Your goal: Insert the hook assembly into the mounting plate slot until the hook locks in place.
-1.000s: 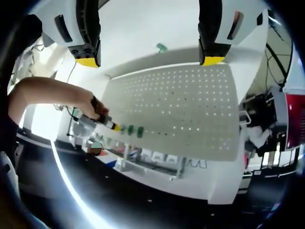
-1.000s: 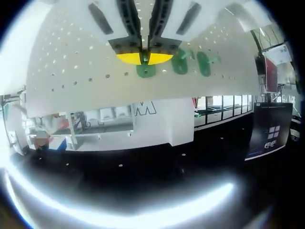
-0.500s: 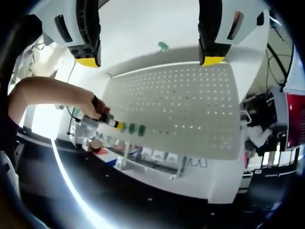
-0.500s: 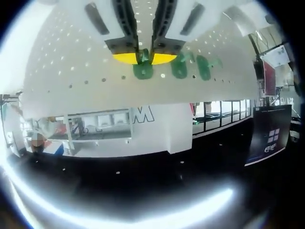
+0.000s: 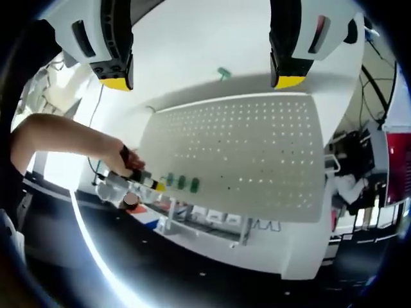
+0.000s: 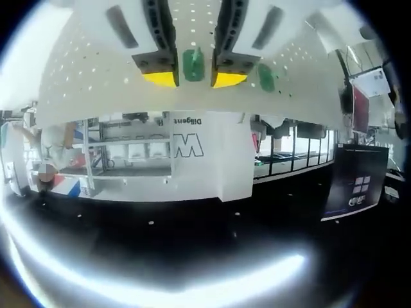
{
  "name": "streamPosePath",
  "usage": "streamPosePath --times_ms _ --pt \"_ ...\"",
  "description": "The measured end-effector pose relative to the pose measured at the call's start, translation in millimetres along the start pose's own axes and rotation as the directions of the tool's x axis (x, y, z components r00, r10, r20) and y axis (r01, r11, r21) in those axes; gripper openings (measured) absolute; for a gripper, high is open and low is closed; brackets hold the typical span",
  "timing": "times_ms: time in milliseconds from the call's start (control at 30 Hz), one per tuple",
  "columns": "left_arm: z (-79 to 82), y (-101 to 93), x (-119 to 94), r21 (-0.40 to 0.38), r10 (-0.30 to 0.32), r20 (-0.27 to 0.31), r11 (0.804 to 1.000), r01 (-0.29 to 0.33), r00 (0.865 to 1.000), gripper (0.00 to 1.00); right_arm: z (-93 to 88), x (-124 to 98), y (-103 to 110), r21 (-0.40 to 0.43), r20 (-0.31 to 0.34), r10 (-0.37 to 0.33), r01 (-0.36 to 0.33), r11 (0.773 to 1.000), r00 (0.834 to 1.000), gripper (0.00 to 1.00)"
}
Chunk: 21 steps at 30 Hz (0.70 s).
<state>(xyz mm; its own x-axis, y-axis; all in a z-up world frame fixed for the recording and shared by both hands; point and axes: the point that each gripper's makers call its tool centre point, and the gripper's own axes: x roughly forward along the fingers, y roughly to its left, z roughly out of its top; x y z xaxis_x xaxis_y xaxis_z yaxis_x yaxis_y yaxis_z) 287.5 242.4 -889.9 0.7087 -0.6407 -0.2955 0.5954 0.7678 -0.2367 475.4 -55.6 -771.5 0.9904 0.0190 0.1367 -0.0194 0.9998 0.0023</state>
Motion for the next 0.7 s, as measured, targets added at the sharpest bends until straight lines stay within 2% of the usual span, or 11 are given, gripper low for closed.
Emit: streamPosePath --times_ms 167,267,400,467,500,633,700 --pt "0.2 -2.4 -4 0.025 -0.001 -0.003 1.000 0.001 1.000 0.89 0.9 -11 -1 -0.016 -0.019 0.031 -0.031 0.999 0.999 0.22" --pt "-2.0 -3.4 -6 0.026 -0.004 -0.009 1.000 0.004 1.000 0.89 -23.3 -22 0 0.005 -0.115 0.074 -0.074 0.997 0.991 0.24" --pt "-7.4 -8.6 -8 0.019 -0.021 -0.016 1.000 0.022 1.000 0.91 -48.8 -40 0 0.024 -0.195 0.103 -0.100 0.995 0.975 0.29" --pt "-12.6 -12.5 -8 0.019 -0.032 -0.029 0.999 0.033 0.999 0.92 -67.9 -51 10 0.053 -0.255 0.178 -0.170 0.984 0.950 0.28" --pt "-14.4 -13.8 -8 0.018 -0.036 -0.033 0.999 0.037 0.999 0.93 -84.1 -59 13 0.096 -0.310 0.207 -0.186 0.978 0.928 0.28" --pt "-23.0 -17.5 -10 0.015 -0.047 -0.061 0.999 0.048 0.997 0.94 -112.8 -85 17 0.111 -0.386 0.240 -0.214 0.971 0.891 0.30" --pt "-25.8 -18.0 -12 0.011 -0.046 -0.069 0.999 0.047 0.997 0.94 -120.7 -95 19 0.110 -0.399 0.244 -0.218 0.970 0.884 0.31"
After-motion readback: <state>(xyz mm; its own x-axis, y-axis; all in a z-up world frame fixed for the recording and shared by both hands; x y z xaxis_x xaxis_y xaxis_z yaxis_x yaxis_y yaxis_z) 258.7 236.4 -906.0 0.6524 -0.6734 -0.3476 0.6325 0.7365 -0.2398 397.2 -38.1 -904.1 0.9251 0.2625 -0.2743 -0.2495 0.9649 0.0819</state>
